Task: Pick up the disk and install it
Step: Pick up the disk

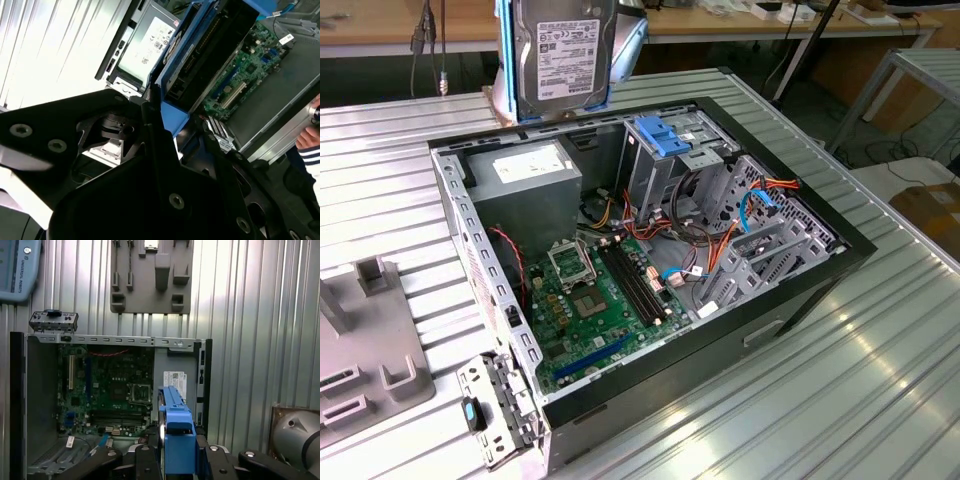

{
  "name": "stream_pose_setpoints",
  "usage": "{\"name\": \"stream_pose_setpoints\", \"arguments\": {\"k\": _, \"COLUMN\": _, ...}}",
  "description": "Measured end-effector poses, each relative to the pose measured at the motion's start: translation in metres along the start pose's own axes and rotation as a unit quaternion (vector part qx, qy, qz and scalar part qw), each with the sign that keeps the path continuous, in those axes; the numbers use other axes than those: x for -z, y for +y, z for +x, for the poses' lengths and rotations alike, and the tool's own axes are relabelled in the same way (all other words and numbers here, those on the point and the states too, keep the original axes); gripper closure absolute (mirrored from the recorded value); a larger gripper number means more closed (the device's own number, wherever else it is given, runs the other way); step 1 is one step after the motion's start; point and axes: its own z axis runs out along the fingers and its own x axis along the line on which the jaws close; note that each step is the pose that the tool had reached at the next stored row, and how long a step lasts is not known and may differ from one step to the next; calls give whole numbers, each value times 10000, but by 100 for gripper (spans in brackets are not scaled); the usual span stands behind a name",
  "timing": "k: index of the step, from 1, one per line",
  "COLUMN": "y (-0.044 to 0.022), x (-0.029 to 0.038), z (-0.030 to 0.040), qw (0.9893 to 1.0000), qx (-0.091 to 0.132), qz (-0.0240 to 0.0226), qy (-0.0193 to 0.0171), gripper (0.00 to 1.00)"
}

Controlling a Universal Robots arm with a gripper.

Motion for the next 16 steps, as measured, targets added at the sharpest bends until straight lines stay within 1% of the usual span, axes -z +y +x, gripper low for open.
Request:
{"name": "stream_pose_setpoints", "arguments": {"k": 2, "y": -61, "x": -4, "z": 35, "qw": 10000, "qx": 1, "qz": -2, "qy": 14, "gripper": 64}}
{"name": "stream_pose_setpoints", "arguments": {"k": 3, "y": -104, "x": -9, "z": 52, "qw": 10000, "qx": 0, "qz": -2, "qy": 21, "gripper": 64}}
{"name": "stream_pose_setpoints", "arguments": {"k": 4, "y": -157, "x": -13, "z": 65, "qw": 10000, "qx": 1, "qz": -2, "qy": 30, "gripper": 64}}
{"name": "stream_pose_setpoints", "arguments": {"k": 5, "y": -233, "x": -19, "z": 74, "qw": 10000, "qx": 1, "qz": -3, "qy": 41, "gripper": 64}}
{"name": "stream_pose_setpoints", "arguments": {"k": 6, "y": -276, "x": -22, "z": 78, "qw": 10000, "qx": 0, "qz": -3, "qy": 47, "gripper": 64}}
{"name": "stream_pose_setpoints", "arguments": {"k": 7, "y": -340, "x": -26, "z": 83, "qw": 10000, "qx": -1, "qz": -4, "qy": 55, "gripper": 64}}
{"name": "stream_pose_setpoints", "arguments": {"k": 9, "y": -429, "x": -31, "z": 89, "qw": 10000, "qx": -4, "qz": -5, "qy": 65, "gripper": 64}}
{"name": "stream_pose_setpoints", "arguments": {"k": 10, "y": -459, "x": -33, "z": 91, "qw": 10000, "qx": -4, "qz": -5, "qy": 67, "gripper": 64}}
{"name": "stream_pose_setpoints", "arguments": {"k": 11, "y": -508, "x": -36, "z": 94, "qw": 10000, "qx": -6, "qz": -5, "qy": 70, "gripper": 64}}
{"name": "stream_pose_setpoints", "arguments": {"k": 12, "y": -583, "x": -40, "z": 99, "qw": 10000, "qx": -7, "qz": -5, "qy": 73, "gripper": 64}}
{"name": "stream_pose_setpoints", "arguments": {"k": 13, "y": -696, "x": -45, "z": 105, "qw": 10000, "qx": -7, "qz": -5, "qy": 78, "gripper": 64}}
{"name": "stream_pose_setpoints", "arguments": {"k": 15, "y": -786, "x": -47, "z": 110, "qw": 10000, "qx": -8, "qz": -6, "qy": 85, "gripper": 64}}
{"name": "stream_pose_setpoints", "arguments": {"k": 16, "y": -841, "x": -49, "z": 113, "qw": 10000, "qx": -7, "qz": -6, "qy": 89, "gripper": 64}}
